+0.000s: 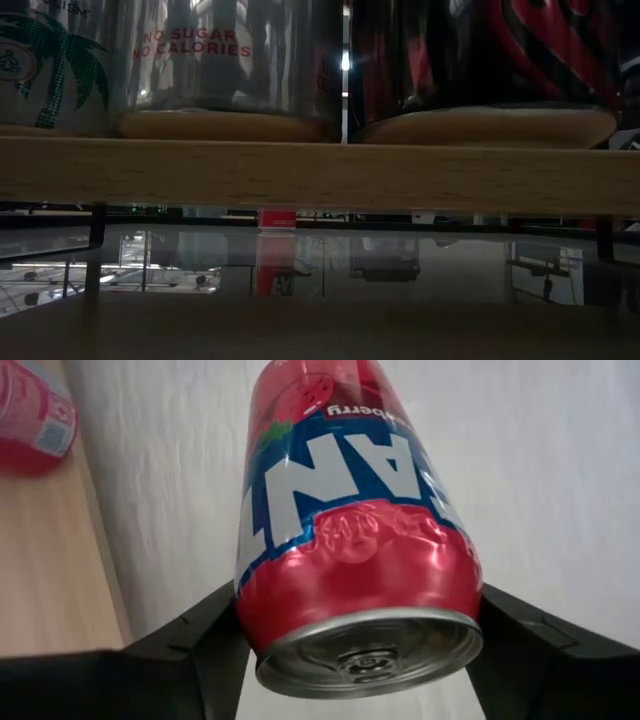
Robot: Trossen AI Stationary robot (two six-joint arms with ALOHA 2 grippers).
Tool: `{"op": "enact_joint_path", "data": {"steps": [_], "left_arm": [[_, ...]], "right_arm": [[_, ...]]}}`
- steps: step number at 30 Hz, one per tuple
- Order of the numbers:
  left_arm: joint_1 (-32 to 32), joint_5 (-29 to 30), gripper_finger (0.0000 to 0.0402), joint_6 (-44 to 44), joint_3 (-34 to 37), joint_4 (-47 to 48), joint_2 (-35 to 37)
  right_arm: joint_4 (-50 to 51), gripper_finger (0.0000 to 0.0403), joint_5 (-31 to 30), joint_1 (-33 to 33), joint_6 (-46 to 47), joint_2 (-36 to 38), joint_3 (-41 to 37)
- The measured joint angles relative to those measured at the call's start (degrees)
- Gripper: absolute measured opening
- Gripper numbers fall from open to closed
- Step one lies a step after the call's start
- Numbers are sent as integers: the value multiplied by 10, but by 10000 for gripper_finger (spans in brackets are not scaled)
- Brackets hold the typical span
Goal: Place canned beverage on shelf
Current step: Put the red soda can on the shelf
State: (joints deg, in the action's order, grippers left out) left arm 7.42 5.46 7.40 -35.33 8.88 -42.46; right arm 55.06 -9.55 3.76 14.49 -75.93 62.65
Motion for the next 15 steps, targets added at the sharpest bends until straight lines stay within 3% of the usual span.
{"op": "enact_joint_path", "data": {"steps": [5,15], "left_arm": [[0,0,389,0,0,0,0],[0,0,389,0,0,0,0]], "right_arm": [[64,281,38,-53,-92,-19,45],[210,281,41,-118,-240,-104,108]]}}
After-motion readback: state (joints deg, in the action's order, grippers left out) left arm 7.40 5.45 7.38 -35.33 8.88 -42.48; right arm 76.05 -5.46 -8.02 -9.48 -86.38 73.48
